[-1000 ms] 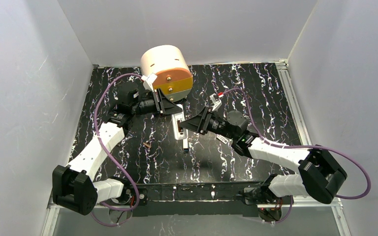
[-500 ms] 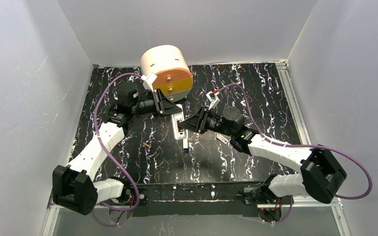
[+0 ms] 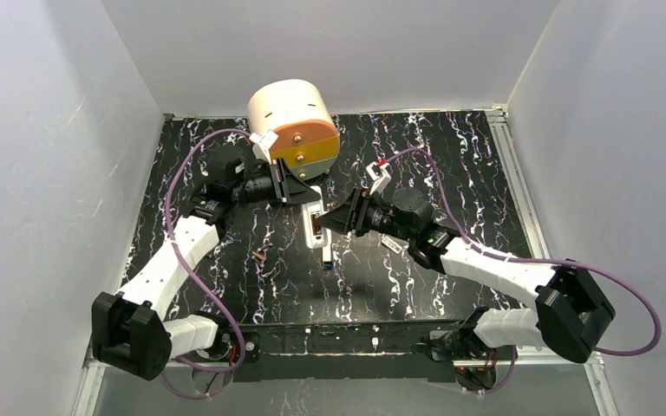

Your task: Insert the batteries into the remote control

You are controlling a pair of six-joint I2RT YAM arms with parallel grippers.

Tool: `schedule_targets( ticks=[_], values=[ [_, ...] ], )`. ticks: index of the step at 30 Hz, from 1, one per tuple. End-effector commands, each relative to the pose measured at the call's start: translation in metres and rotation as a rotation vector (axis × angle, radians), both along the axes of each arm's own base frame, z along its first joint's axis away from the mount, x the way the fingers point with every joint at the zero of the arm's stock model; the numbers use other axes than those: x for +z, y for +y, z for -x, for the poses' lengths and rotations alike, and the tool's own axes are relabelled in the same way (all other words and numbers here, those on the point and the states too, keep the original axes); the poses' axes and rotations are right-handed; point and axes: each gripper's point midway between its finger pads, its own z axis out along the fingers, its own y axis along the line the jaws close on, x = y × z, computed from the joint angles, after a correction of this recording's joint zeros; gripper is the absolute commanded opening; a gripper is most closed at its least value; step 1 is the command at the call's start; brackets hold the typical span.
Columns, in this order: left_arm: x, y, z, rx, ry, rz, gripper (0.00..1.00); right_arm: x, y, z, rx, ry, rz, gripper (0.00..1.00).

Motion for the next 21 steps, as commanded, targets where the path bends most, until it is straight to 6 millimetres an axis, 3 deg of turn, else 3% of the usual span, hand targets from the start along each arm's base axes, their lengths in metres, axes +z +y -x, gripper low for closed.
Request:
schedule_targets(
  ticks=[1, 6, 11, 15, 21],
  values=[
    [0.022, 0.005, 0.005, 0.007, -0.088, -0.012, 0.00, 0.042, -0.009, -0.006, -0.051, -0.082, -0.068, 0.71],
    [-0.002, 0.029, -0.007, 0.162, -0.083, -0.181, 0.00, 0.043, -0.023, -0.011, -0.120, -0.100, -0.044, 0.76],
    [-0.029, 0.084, -0.016, 0.411, -0.074, -0.453, 0.00, 0.014, -0.032, -0.021, -0.178, -0.072, 0.101, 0.74],
    [-0.030, 0.133, -0.012, 0.620, -0.117, -0.601, 0.00, -0.006, -0.022, -0.026, -0.167, -0.044, 0.183, 0.67],
    [-0.004, 0.181, 0.004, 0.817, -0.220, -0.683, 0.00, -0.034, 0.015, -0.031, -0.190, -0.009, 0.326, 0.60]
  ],
)
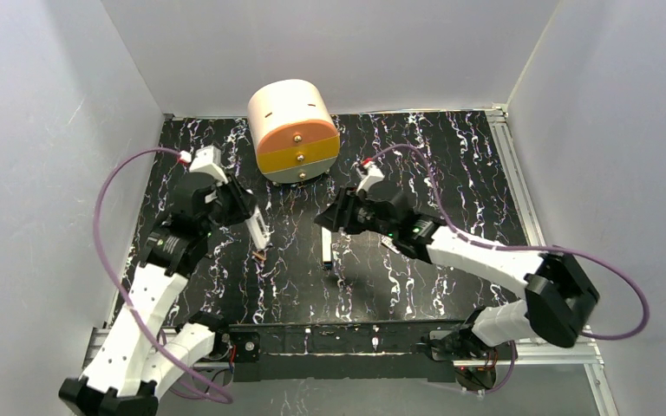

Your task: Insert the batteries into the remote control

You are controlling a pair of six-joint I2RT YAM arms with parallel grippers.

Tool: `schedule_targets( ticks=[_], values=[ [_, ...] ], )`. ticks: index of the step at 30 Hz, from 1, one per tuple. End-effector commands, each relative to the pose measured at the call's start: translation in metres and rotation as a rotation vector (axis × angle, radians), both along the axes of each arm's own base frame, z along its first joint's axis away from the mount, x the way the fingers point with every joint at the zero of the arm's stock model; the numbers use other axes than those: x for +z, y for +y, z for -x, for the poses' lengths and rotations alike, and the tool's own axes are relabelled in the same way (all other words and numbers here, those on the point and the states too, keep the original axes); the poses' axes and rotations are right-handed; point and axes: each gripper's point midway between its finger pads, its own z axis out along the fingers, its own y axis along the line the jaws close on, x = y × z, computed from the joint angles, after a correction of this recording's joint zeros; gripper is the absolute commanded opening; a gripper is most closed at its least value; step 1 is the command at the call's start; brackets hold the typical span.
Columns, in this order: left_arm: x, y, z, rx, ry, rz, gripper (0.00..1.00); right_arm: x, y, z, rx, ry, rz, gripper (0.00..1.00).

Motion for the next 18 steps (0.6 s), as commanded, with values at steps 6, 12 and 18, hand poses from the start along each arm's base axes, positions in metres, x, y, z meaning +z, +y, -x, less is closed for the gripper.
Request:
schedule_targets(
  ticks=[6, 12, 18],
  values=[
    [0.037, 0.069, 0.026, 0.224, -0.161, -0.185, 0.00, -0.034, 0.070, -0.002, -0.052, -0.005, 0.228, 0.59],
    [0.060, 0.087, 0.041, 0.267, -0.260, -0.217, 0.00, -0.067, 0.108, -0.003, -0.174, 0.089, 0.371, 0.60],
    [0.073, 0.087, 0.053, 0.230, -0.321, -0.222, 0.00, -0.092, 0.135, -0.003, -0.302, 0.155, 0.413, 0.60]
  ],
)
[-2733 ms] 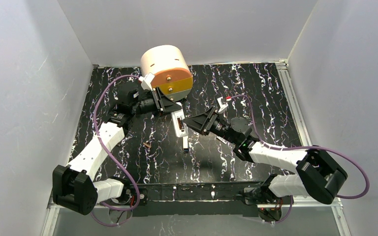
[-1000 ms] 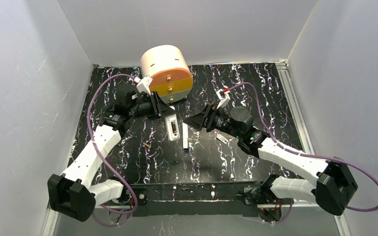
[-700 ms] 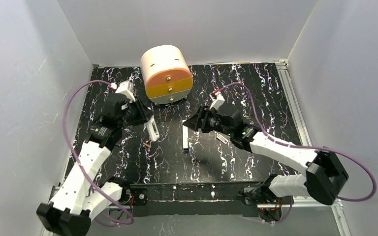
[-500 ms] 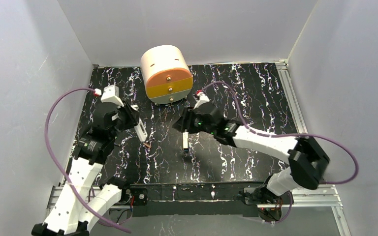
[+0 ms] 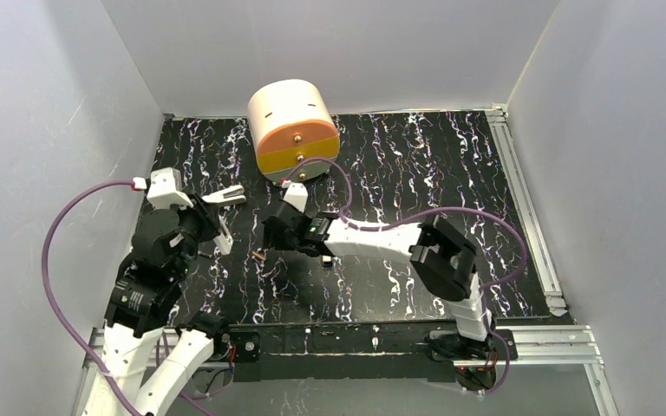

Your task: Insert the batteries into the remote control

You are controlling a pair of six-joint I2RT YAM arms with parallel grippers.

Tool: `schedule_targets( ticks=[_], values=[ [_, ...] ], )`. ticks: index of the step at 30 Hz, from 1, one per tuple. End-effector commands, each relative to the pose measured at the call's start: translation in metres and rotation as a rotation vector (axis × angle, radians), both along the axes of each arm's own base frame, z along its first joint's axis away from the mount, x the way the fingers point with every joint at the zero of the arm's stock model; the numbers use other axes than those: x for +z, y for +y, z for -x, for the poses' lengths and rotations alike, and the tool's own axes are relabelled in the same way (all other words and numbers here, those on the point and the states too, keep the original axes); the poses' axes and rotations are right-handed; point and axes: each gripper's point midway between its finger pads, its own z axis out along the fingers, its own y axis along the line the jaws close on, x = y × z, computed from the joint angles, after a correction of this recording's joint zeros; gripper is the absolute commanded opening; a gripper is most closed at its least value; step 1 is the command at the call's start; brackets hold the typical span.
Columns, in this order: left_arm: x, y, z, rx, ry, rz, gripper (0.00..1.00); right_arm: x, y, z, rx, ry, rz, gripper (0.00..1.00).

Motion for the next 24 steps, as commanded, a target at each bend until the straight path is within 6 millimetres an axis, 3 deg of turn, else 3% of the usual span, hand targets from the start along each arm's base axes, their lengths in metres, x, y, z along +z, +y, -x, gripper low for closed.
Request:
schedule_targets(
  ticks=[1, 6, 10, 13, 24],
  values=[
    [0.023, 0.008, 0.008, 0.008, -0.064, -0.028, 0.00, -0.003, -0.001, -0.010, -0.183, 0.015, 0.033, 0.60],
    [0.023, 0.015, 0.016, 0.023, -0.074, -0.048, 0.00, -0.017, 0.013, -0.012, -0.218, 0.020, 0.043, 0.61],
    [0.025, 0.045, 0.024, 0.167, -0.067, -0.097, 0.00, -0.026, 0.029, -0.012, -0.207, 0.039, 0.076, 0.62],
    [0.030, 0.056, 0.029, 0.209, -0.086, -0.127, 0.00, -0.040, 0.032, -0.011, -0.215, 0.053, 0.117, 0.62],
    [0.027, 0.056, 0.029, 0.201, -0.088, -0.151, 0.00, -0.065, 0.028, -0.013, -0.229, 0.035, 0.210, 0.63]
  ],
)
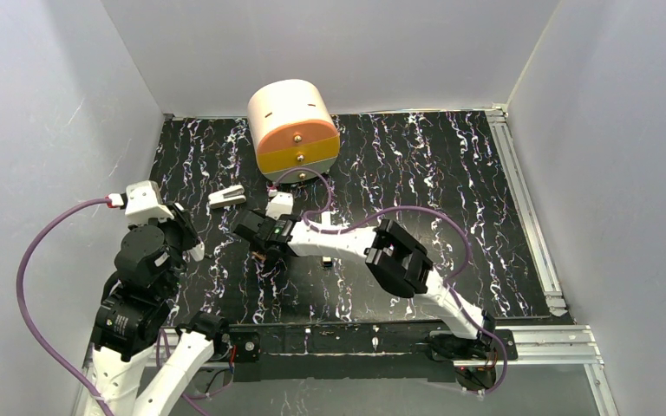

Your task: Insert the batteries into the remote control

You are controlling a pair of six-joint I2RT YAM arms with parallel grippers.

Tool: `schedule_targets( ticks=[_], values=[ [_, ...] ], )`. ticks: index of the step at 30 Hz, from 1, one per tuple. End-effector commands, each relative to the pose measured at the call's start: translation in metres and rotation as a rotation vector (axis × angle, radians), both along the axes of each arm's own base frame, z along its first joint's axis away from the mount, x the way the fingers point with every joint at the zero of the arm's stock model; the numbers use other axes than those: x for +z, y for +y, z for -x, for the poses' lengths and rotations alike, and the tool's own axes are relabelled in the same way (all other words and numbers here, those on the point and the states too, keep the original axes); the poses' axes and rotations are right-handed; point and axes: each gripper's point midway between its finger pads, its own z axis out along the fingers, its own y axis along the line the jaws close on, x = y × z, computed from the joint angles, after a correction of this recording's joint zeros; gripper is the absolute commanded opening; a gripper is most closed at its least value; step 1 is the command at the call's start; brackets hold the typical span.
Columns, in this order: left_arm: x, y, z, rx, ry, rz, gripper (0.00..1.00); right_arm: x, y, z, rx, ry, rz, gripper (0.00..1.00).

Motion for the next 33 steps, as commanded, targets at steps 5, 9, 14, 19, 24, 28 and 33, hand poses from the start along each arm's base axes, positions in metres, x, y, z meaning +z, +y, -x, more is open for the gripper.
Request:
schedule_targets(
  ticks=[5, 9, 14, 19, 24, 28, 33],
  values=[
    [0.006, 0.005, 0.000, 0.022, -0.022, -0.021, 0.00, -0.011, -0.002, -0.003, -0.009, -0.034, 0.083, 0.63],
    [0.005, 0.006, 0.000, 0.025, -0.020, -0.024, 0.00, -0.020, -0.004, -0.004, 0.008, -0.063, 0.154, 0.63],
    [0.006, 0.003, 0.001, 0.006, -0.030, -0.015, 0.00, -0.027, -0.027, -0.005, 0.004, -0.109, 0.297, 0.63],
    [0.005, -0.001, -0.001, -0.011, -0.032, -0.009, 0.00, -0.027, -0.030, -0.006, 0.048, -0.148, 0.345, 0.63],
    [0.005, -0.001, -0.001, -0.013, -0.029, -0.009, 0.00, -0.032, -0.020, 0.003, 0.137, -0.141, 0.351, 0.65],
    [0.004, -0.002, -0.002, -0.019, -0.026, -0.006, 0.00, -0.036, -0.019, 0.007, 0.165, -0.119, 0.344, 0.65],
    [0.002, -0.004, -0.003, -0.028, -0.019, -0.008, 0.00, -0.033, -0.023, 0.012, 0.193, -0.110, 0.343, 0.56]
  ],
)
